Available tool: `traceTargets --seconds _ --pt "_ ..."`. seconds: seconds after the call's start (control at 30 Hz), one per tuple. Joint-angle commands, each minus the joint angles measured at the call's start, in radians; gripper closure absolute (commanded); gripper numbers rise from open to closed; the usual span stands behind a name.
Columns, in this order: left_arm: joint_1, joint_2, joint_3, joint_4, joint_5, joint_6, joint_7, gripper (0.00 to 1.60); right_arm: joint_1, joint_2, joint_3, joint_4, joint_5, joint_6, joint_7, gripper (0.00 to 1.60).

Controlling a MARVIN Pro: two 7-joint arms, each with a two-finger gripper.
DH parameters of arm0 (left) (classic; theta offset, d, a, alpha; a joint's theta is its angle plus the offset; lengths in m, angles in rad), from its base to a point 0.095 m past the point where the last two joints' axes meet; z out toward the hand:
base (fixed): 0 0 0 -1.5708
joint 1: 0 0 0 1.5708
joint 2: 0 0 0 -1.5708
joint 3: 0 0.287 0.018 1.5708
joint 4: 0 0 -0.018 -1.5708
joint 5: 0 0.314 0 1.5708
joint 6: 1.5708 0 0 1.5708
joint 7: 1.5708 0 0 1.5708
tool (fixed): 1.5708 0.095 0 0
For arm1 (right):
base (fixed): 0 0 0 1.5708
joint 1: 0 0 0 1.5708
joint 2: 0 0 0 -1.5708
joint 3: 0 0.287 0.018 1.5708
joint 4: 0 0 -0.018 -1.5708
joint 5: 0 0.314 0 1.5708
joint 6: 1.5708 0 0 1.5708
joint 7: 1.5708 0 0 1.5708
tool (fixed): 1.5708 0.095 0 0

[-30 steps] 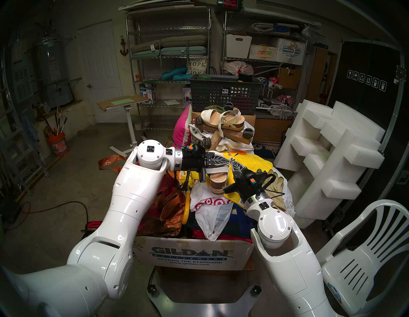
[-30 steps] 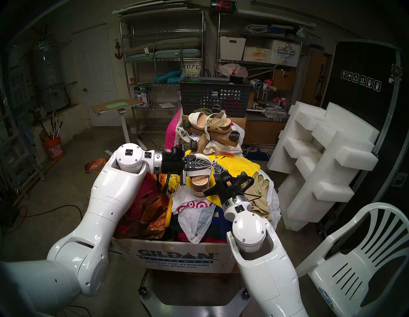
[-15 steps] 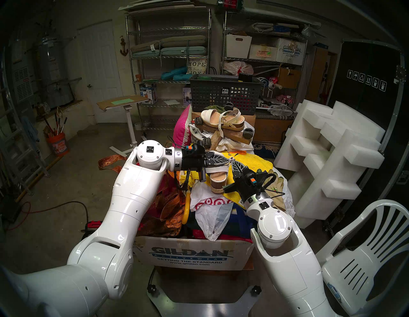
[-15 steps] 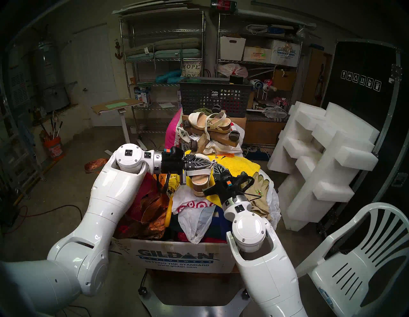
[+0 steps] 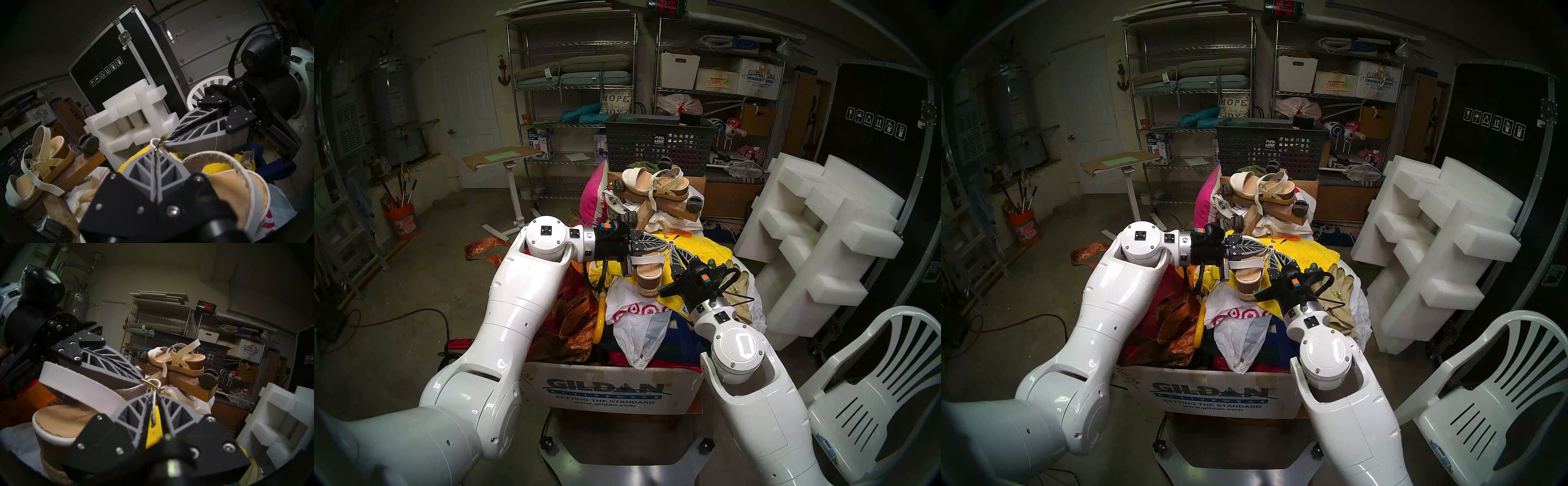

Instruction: Unbuckle a shoe

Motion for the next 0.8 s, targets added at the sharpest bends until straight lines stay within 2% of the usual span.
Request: traceTargets --seconds 0.0,0.77 --pt "-0.019 -0.009 0.005 -0.007 0.005 0.004 0.004 1.60 -0.008 0.005 0.001 -0.038 0.005 0.001 0.007 0.92" --pt "-0.046 -0.021 0.016 0.018 0.009 0.003 0.007 1.60 -0.024 -0.001 0.014 -0.023 0.018 -0.002 0.014 0.88"
